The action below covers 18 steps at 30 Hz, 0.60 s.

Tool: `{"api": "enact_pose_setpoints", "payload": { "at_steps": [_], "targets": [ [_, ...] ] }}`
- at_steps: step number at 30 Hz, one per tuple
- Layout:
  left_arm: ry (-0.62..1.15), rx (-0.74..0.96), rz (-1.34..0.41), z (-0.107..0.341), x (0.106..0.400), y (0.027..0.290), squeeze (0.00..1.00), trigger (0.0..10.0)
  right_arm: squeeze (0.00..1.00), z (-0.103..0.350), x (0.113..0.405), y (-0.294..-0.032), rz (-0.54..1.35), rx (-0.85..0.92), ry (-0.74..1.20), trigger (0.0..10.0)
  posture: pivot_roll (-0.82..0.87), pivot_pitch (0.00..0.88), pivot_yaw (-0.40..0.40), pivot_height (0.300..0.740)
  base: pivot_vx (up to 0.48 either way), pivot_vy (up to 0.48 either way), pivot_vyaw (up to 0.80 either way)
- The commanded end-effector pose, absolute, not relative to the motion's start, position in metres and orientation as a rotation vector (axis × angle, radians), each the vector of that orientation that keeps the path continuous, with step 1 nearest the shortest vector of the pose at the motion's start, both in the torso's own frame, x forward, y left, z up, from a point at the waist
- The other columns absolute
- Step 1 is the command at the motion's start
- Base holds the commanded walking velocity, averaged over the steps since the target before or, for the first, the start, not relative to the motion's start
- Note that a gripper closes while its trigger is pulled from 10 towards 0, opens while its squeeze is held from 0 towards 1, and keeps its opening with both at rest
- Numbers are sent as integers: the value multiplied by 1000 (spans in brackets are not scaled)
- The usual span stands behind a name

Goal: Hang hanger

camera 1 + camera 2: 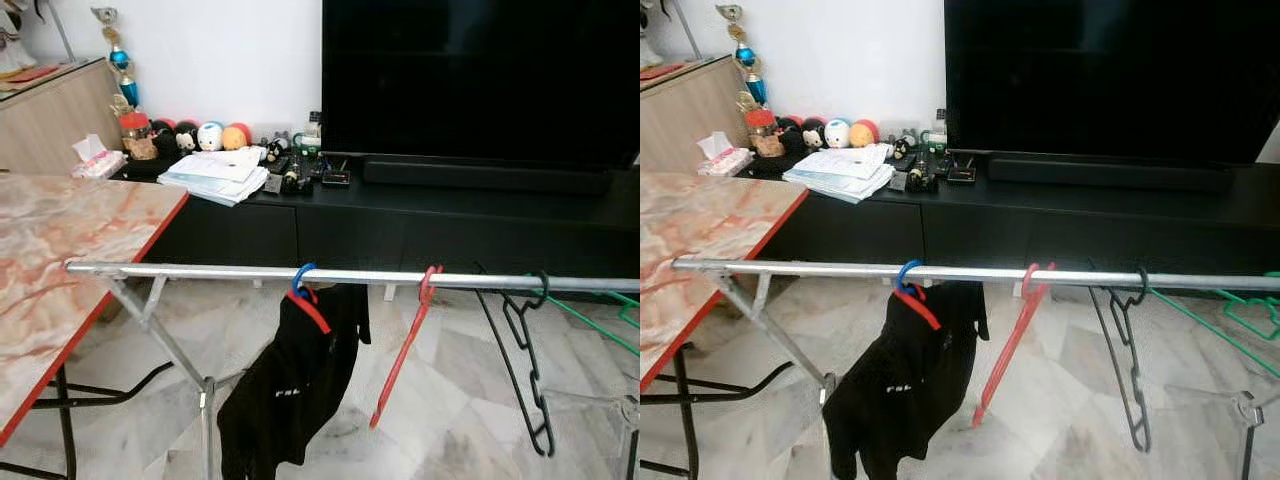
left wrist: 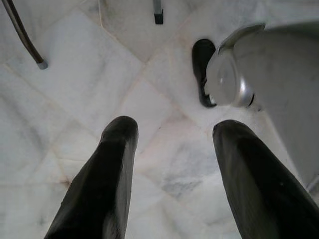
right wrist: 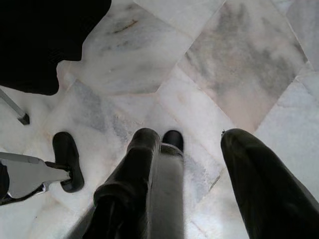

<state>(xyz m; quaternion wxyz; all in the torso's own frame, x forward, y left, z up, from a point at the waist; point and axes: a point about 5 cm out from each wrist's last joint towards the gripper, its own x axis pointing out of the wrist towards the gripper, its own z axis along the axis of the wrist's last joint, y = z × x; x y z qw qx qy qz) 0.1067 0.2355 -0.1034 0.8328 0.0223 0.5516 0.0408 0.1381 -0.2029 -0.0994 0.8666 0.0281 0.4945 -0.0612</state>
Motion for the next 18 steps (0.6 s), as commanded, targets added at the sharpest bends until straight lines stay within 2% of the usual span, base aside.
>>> {"api": "enact_pose_setpoints", "payload": {
  "at_steps": [1, 8, 18],
  "targets": [
    [1160, 50, 93, -102, 109, 237, 0, 10000, 0, -102, 133, -201, -121, 61, 1054, 10000, -16, 0, 43, 740, -274, 0, 0],
    [1160, 51, 87, -102, 110, 238, 0, 10000, 0, -103, 131, -200, -120, 65, 1060, 10000, -17, 0, 49, 740, -271, 0, 0],
    [1149, 41, 102, -102, 111, 238, 0, 10000, 0, -102, 131, -201, -131, 67, 1057, 10000, -16, 0, 46, 740, 0, 0, 0]
  ]
}}
